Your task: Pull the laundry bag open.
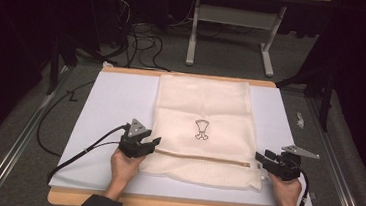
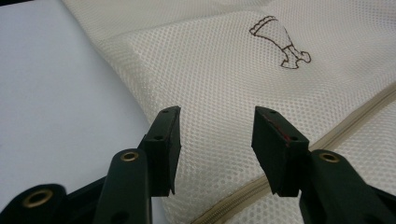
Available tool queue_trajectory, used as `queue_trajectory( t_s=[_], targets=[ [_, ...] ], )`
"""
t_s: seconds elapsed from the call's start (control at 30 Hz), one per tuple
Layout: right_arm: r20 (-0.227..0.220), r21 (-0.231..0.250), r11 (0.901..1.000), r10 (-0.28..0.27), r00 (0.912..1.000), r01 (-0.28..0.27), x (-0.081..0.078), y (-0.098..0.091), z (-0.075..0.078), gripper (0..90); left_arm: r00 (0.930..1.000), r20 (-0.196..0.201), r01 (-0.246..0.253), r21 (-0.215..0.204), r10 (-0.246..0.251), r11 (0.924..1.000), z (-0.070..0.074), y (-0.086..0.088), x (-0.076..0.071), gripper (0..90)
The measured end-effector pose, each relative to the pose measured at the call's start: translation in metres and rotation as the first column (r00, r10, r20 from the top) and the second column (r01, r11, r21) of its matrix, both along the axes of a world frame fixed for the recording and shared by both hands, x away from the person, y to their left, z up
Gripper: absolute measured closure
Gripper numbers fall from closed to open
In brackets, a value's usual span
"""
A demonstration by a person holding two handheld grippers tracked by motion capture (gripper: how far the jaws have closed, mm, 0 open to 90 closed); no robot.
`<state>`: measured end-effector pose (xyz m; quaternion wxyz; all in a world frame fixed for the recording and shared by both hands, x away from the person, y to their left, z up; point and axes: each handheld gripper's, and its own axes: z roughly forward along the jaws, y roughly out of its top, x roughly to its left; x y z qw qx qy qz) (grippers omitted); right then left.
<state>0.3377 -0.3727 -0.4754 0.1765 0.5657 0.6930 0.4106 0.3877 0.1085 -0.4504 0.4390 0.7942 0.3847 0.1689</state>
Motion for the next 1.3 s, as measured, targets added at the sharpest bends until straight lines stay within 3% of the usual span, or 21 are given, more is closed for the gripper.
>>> queue_trajectory(
  t_s=[0.33, 0.47, 0.6, 0.77, 0.87, 1.07, 1.3],
  targets=[
    [-0.016, -0.002, 0.9999, 0.013, 0.9998, -0.013, -0.006, 0.004, -0.001, 54.0, 0.9994, -0.004, 0.035, -0.043, -0.036, 0.9984, -0.001, -0.004, -0.006, 51.8],
    [-0.021, -0.006, 0.9997, 0.024, 0.9995, -0.024, -0.005, 0.006, -0.001, 54.4, 0.9986, -0.023, 0.046, -0.057, -0.047, 0.9973, -0.002, -0.008, -0.007, 51.4],
    [-0.046, -0.002, 0.9991, 0.042, 0.9981, -0.042, -0.002, 0.008, -0.002, 53.6, 0.9981, -0.003, 0.062, -0.024, -0.062, 0.9978, 0.002, -0.018, -0.011, 50.8],
    [-0.067, -0.001, 0.9985, 0.055, 0.9962, -0.055, 0.003, 0.011, -0.003, 51.4, 0.9961, 0.012, 0.088, -0.016, -0.088, 0.9960, 0.009, -0.034, -0.012, 48.9],
    [-0.079, -0.019, 0.9980, 0.059, 0.9952, -0.061, 0.004, 0.015, -0.002, 51.3, 0.9941, 0.009, 0.108, -0.016, -0.108, 0.9940, 0.013, -0.045, -0.013, 48.1],
    [-0.086, -0.052, 0.9955, 0.074, 0.9935, -0.079, 0.006, 0.020, -0.001, 59.3, 0.9869, 0.013, 0.161, -0.002, -0.161, 0.9869, 0.021, -0.071, -0.014, 46.7],
    [-0.080, -0.153, 0.9827, 0.093, 0.9924, -0.105, 0.006, 0.027, 0.002, 67.0, 0.9775, -0.009, 0.211, -0.001, -0.211, 0.9775, 0.026, -0.103, -0.006, 42.5]
  ],
)
